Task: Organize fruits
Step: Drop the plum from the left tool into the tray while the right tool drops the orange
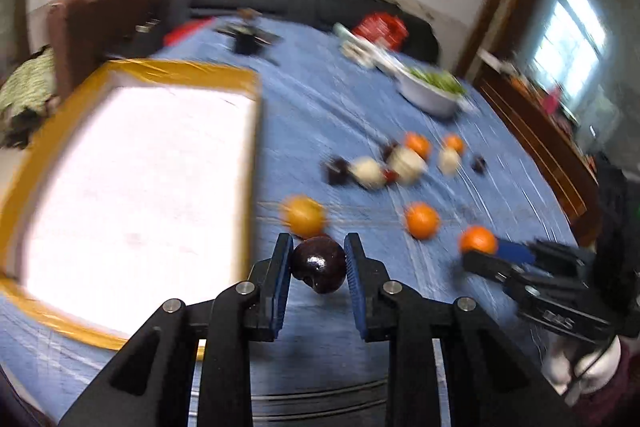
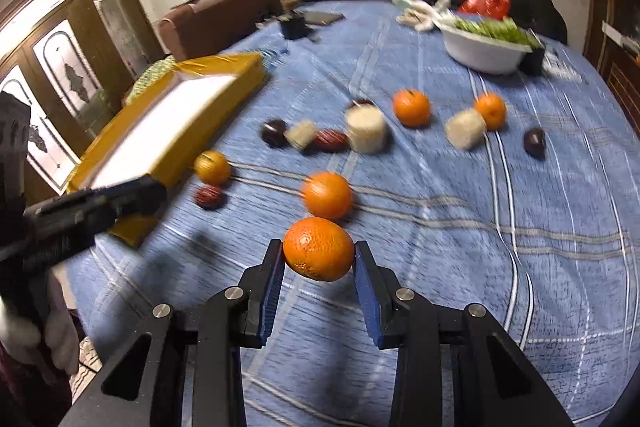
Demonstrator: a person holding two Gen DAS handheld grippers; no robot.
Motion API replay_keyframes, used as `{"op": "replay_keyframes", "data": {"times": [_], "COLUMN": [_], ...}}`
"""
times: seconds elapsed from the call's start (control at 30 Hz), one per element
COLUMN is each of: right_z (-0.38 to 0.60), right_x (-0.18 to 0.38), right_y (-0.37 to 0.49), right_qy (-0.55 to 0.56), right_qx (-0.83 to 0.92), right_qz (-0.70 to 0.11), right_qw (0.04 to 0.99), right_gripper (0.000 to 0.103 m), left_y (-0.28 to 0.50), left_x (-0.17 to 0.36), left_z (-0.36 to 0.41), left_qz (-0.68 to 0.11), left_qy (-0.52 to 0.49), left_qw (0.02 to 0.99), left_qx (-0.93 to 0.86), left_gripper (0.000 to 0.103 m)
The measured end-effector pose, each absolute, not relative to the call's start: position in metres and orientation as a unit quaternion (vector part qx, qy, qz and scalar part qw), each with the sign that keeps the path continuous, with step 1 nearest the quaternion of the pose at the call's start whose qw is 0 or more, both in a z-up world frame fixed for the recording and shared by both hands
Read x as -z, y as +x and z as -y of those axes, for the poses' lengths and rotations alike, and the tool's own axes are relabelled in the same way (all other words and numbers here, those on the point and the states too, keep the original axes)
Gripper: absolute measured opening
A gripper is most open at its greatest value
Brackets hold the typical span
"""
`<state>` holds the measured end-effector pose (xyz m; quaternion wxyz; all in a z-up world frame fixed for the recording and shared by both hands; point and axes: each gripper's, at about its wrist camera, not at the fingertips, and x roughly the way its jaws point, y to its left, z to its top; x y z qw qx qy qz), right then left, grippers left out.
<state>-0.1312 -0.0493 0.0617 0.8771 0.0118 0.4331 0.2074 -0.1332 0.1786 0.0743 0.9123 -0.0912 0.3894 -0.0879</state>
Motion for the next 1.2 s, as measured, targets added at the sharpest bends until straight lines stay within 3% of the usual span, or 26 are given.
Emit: {"op": "replay_keyframes", "data": {"times": [0.37, 0.8, 0.93, 1.2], "right_z": [-0.081, -0.218, -0.225, -0.224], "right_x": [-0.106, -0.044, -0.033, -0.048], "right_y": [-0.116, -0.089, -0.087, -0.099], "right_qy": [-0.019, -0.102, -0.107, -0.108], "right_qx": [-0.34, -0.383, -0.379, -0.379], "right_qz": [-0.415, -0.468, -0.476, -0.453], "right_qw": [0.844, 0.79, 0.786, 0.8], "right_gripper": [0.039, 0.04, 0.041, 0.055], "left_y": [-0.131, -0.13, -0.133, -0.14], "left_x": [-0.067, -0.043, -0.048, -0.061], "left_z": [-0.31, -0.36, -0.358, -0.347], "left_qz": [-0.369, -0.388, -0.381, -0.371], "left_qy": [-0.13, -0.149, -0.153, -0.131], "left_qw": [0.917, 0.902, 0.903, 0.908], "left_qx": [-0.079, -0.122, -0.125, -0.143], "left_gripper": [0.026, 0.028, 0.051, 0.064]}}
